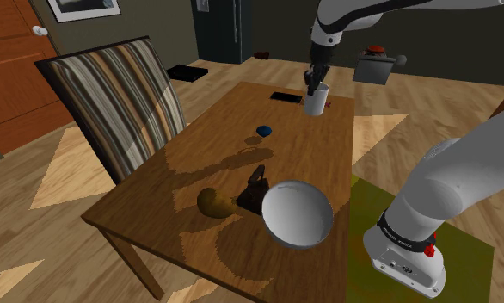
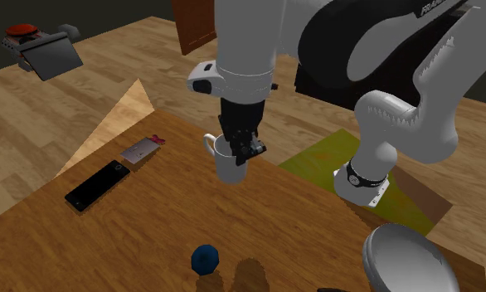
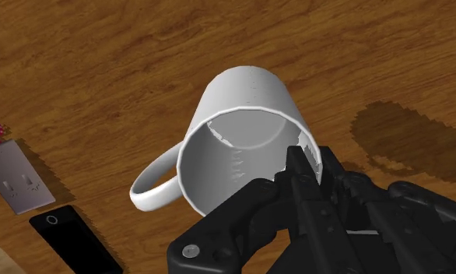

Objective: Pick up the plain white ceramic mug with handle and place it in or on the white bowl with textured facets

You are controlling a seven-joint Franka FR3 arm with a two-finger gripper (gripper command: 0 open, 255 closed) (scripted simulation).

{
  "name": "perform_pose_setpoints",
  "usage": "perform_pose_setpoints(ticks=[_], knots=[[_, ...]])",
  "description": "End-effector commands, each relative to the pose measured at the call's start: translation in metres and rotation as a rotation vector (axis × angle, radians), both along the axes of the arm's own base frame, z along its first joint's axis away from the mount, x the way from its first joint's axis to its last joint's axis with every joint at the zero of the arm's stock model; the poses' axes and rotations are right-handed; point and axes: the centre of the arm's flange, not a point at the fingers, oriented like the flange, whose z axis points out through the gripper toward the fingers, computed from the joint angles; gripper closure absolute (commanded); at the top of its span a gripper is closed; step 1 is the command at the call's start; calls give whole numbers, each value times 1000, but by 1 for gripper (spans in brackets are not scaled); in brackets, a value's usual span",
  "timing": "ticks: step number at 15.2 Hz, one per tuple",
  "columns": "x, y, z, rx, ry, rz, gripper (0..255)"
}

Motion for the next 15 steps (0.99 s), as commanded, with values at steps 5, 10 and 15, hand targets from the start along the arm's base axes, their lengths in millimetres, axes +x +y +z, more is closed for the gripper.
perform_pose_setpoints(ticks=[5, 10, 15], knots=[[-6, 12, 25, 0, 0, 0, 255], [-37, 70, 32, 0, 0, 0, 255], [-68, 128, 40, 0, 0, 0, 255]])
